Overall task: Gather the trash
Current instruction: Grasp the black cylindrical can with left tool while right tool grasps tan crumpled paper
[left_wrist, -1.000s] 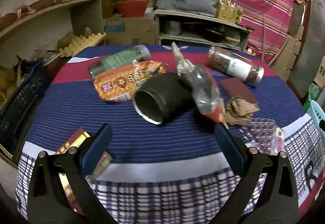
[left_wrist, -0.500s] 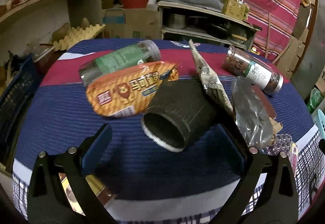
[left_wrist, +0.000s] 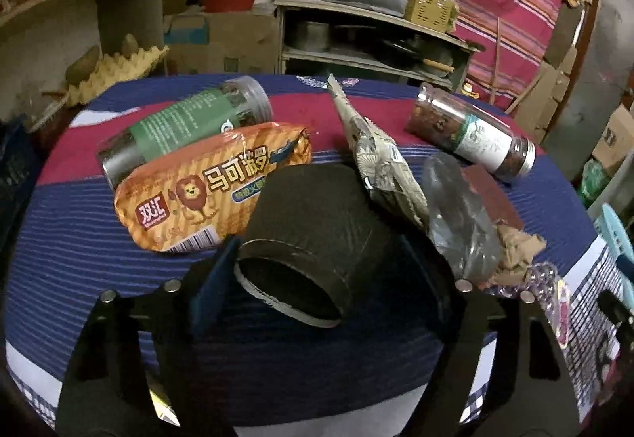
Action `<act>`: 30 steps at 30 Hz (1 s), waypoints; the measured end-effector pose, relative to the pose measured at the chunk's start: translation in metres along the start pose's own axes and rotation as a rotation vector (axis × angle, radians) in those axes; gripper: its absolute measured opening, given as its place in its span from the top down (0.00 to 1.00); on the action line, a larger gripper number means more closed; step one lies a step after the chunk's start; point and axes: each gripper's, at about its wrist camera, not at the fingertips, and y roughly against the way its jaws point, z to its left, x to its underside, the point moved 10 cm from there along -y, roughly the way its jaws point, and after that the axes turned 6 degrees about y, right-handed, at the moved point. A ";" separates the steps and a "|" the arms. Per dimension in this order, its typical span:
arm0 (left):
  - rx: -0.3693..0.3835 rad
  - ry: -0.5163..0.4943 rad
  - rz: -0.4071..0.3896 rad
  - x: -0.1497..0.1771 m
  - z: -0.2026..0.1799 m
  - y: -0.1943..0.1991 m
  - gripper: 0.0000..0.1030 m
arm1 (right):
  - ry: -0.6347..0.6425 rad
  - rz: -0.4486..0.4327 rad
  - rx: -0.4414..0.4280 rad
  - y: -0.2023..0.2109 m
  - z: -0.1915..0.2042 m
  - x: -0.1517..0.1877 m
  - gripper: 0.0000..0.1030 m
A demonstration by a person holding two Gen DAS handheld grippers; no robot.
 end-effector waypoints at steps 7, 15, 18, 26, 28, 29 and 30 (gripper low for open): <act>-0.056 -0.060 -0.050 0.002 0.001 0.027 0.32 | 0.008 -0.002 -0.025 -0.004 0.020 -0.007 0.12; -0.100 -0.004 -0.123 0.006 0.040 0.078 0.33 | 0.041 -0.023 -0.080 -0.018 0.059 -0.031 0.12; -0.111 0.014 -0.135 0.010 0.053 0.089 0.33 | 0.061 -0.021 -0.092 -0.025 0.075 -0.038 0.12; -0.099 0.065 -0.135 0.017 0.069 0.097 0.33 | 0.074 0.014 -0.107 -0.050 0.104 -0.053 0.12; -0.101 0.062 -0.133 0.019 0.069 0.096 0.33 | 0.082 0.030 -0.106 -0.057 0.108 -0.053 0.13; -0.103 0.058 -0.132 0.019 0.068 0.095 0.33 | 0.087 0.039 -0.107 -0.061 0.110 -0.053 0.14; -0.103 0.056 -0.131 0.020 0.068 0.095 0.33 | 0.092 0.048 -0.112 -0.064 0.113 -0.052 0.16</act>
